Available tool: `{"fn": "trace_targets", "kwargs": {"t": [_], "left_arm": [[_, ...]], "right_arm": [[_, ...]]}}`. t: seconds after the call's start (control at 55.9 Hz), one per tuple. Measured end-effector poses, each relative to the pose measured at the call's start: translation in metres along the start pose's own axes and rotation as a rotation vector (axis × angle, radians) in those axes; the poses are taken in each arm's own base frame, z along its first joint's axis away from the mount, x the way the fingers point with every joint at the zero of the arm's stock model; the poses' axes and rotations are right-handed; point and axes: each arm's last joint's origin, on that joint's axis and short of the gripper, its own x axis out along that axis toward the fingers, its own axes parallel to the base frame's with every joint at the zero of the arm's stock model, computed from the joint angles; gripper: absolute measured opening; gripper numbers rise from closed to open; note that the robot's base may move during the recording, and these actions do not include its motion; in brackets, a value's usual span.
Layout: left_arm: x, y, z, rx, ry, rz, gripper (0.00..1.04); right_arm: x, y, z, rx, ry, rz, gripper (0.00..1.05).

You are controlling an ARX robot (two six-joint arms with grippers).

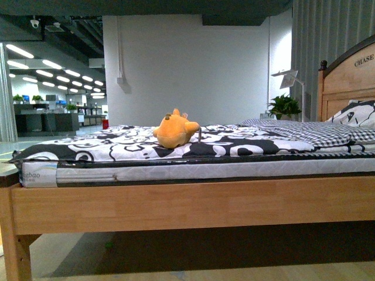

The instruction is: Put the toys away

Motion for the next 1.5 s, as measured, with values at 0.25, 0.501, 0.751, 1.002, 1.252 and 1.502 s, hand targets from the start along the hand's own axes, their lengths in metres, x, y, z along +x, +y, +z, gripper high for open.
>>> {"fn": "trace_targets", "kwargs": {"t": [0.25, 0.501, 0.751, 1.002, 1.252, 1.502], "left_arm": [[0.0000, 0.0000, 0.0000, 0.000, 0.000, 0.000, 0.98], [0.0000, 0.0000, 0.0000, 0.000, 0.000, 0.000, 0.98], [0.0000, 0.0000, 0.0000, 0.000, 0.000, 0.000, 0.98], [0.0000, 0.0000, 0.0000, 0.000, 0.000, 0.000, 0.98], [0.0000, 0.0000, 0.0000, 0.000, 0.000, 0.000, 0.98], [0.0000, 0.0000, 0.0000, 0.000, 0.000, 0.000, 0.98]], "right_arm": [[0.0000, 0.0000, 0.0000, 0.000, 0.000, 0.000, 0.98], [0.0000, 0.0000, 0.0000, 0.000, 0.000, 0.000, 0.98], [0.0000, 0.0000, 0.0000, 0.000, 0.000, 0.000, 0.98], [0.0000, 0.0000, 0.0000, 0.000, 0.000, 0.000, 0.98], [0.0000, 0.0000, 0.0000, 0.000, 0.000, 0.000, 0.98], [0.0000, 0.0000, 0.0000, 0.000, 0.000, 0.000, 0.98]]}}
